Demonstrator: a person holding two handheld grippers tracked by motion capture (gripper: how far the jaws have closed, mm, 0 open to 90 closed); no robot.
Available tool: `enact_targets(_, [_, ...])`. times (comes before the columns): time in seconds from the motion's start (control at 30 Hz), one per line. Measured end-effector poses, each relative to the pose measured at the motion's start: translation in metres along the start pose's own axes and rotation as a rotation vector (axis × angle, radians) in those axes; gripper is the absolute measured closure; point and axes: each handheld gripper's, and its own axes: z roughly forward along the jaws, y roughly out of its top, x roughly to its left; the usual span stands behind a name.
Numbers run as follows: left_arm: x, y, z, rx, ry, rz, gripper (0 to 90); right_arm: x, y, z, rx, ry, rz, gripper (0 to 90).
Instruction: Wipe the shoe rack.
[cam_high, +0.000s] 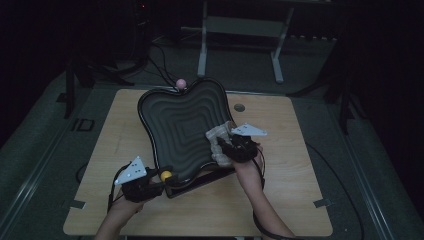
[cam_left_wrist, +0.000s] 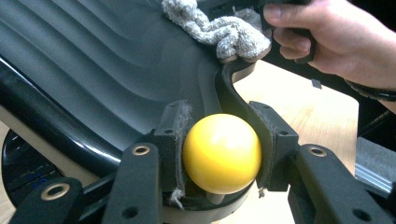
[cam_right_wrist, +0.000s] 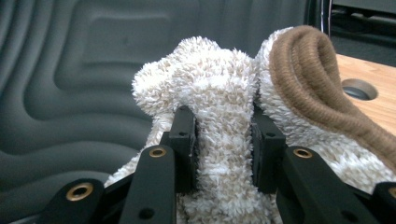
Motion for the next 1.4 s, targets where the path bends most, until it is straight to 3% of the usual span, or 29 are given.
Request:
enact_targets(0.13, [0.000, 0.001, 0.000, 0.005, 0.001, 0.003, 59.2, -0.002, 0.012, -0.002, -0.018, 0.021, 0.004, 68.1])
enact_targets(0.3, [0.000, 0.000, 0.000, 0.003, 0.001, 0.000, 59.2, -0.009, 0.046, -0.004, -0.068, 0.029, 0.011, 68.2])
enact_targets(0.47, [0.000, 0.000, 0.000, -0.001, -0.001, -0.001, 59.2, -0.006, 0.080, -0.001, -0.114, 0.038, -0.007, 68.3])
enact_targets(0.63, [0.001, 0.000, 0.000, 0.002, -0.002, 0.004, 59.2, 0.000, 0.120, 0.018, -0.129, 0.056, -0.037, 68.3])
enact_targets(0.8, [0.001, 0.000, 0.000, 0.001, -0.007, 0.005, 59.2, 0.010, 0.145, 0.048, -0.081, 0.034, -0.071, 68.2])
enact_targets(0.93, [0.001, 0.000, 0.000, 0.001, -0.006, 0.005, 59.2, 0.008, 0.148, 0.072, -0.031, 0.017, -0.060, 68.2])
enact_targets(1.07, [0.001, 0.000, 0.000, -0.004, -0.004, 0.004, 59.2, 0.003, 0.139, 0.086, 0.010, 0.008, -0.054, 68.3])
enact_targets(1.4, [0.000, 0.000, 0.000, 0.001, 0.002, 0.009, 59.2, -0.006, 0.121, 0.075, 0.020, -0.033, -0.049, 68.2])
